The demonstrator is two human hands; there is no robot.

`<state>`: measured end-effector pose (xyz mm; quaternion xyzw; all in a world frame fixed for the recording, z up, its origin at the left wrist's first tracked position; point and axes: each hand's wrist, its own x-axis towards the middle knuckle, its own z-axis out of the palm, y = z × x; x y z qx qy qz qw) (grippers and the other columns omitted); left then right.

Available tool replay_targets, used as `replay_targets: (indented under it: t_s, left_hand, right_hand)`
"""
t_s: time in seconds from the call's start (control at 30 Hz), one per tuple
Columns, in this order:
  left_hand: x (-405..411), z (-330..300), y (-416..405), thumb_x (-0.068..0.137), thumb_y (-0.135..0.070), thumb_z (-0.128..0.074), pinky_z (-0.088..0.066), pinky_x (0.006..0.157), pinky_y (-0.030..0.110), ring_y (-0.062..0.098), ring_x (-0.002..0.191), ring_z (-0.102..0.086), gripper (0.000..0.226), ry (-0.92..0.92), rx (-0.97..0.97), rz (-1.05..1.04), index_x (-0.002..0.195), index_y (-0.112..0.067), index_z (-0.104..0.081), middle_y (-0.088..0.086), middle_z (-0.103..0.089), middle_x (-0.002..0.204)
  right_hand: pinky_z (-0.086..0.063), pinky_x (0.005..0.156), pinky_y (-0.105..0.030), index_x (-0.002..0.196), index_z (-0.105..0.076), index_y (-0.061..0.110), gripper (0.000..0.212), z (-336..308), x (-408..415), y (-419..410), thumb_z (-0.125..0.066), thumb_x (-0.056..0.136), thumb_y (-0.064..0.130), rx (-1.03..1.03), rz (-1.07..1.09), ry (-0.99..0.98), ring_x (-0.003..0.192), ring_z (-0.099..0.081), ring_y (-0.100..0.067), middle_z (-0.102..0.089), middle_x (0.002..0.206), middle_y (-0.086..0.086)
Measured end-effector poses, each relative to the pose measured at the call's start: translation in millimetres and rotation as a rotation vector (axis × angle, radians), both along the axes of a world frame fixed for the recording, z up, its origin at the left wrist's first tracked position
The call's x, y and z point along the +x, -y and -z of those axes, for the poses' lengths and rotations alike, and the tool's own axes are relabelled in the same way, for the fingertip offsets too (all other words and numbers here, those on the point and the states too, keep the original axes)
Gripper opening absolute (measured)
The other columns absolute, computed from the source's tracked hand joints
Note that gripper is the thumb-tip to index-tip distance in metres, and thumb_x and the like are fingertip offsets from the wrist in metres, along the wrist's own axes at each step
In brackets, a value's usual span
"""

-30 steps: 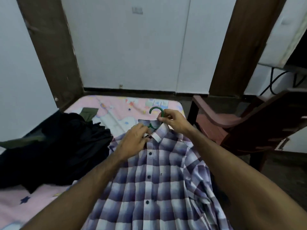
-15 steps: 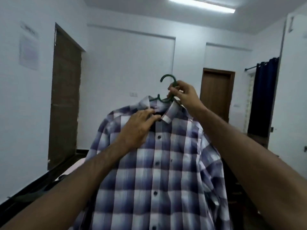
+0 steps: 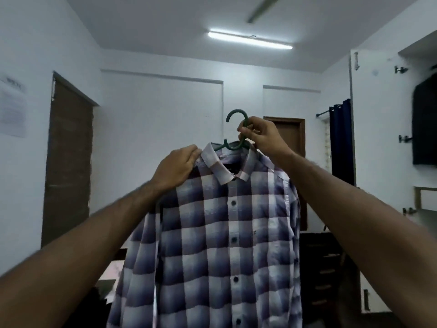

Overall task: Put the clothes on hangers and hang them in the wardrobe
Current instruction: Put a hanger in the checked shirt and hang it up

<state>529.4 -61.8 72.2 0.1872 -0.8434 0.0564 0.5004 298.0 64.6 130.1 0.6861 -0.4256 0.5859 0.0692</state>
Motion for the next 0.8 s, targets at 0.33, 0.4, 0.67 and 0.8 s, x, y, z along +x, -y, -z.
replay_targets:
  t_s: [0.33, 0.4, 0.67, 0.8]
  left_hand:
    - [-218.3, -57.4, 63.9, 0.106, -0.036, -0.043, -0.037, 0.066, 0.033, 0.019, 0.079, -0.055, 0.014, 0.165, -0.265, 0.1, 0.102, -0.022, -0.044, -0.002, -0.057, 0.098]
    - [-264.2, -88.8, 71.5, 0.106, -0.035, -0.043, -0.036, 0.066, 0.033, 0.019, 0.078, -0.054, 0.014, 0.181, -0.26, 0.114, 0.099, -0.023, -0.042, -0.002, -0.057, 0.095]
    - [-394.5, -266.5, 51.3, 0.104, -0.046, -0.037, -0.046, 0.066, 0.039, 0.018, 0.076, -0.056, 0.029, 0.207, -0.131, 0.152, 0.095, -0.019, -0.045, -0.002, -0.059, 0.089]
    - [-436.1, -348.2, 45.7, 0.105, -0.041, -0.042, -0.046, 0.066, 0.037, 0.012, 0.076, -0.056, 0.023, 0.184, -0.087, 0.237, 0.094, -0.021, -0.046, -0.005, -0.06, 0.086]
  right_hand:
    - [-0.05, 0.066, -0.016, 0.099, -0.064, 0.014, 0.012, -37.1, -219.1, 42.9, -0.061, 0.102, 0.025, -0.052, 0.085, 0.004, 0.079, -0.065, -0.008, -0.071, 0.103, -0.013]
    - [-0.053, 0.077, -0.025, 0.101, -0.062, 0.016, 0.018, -62.7, -264.9, 51.6, -0.058, 0.103, 0.033, -0.042, 0.099, 0.028, 0.092, -0.07, -0.016, -0.075, 0.104, -0.011]
    - [-0.046, 0.076, -0.028, 0.11, -0.067, 0.016, 0.038, -205.5, -417.0, -17.0, -0.046, 0.105, 0.047, 0.367, 0.27, -0.176, 0.085, -0.059, -0.013, -0.066, 0.096, -0.005]
    - [-0.04, 0.063, -0.022, 0.096, -0.063, 0.003, 0.033, -299.1, -447.0, -39.4, -0.052, 0.105, 0.034, 0.34, 0.336, -0.237, 0.067, -0.049, -0.006, -0.054, 0.076, 0.005]
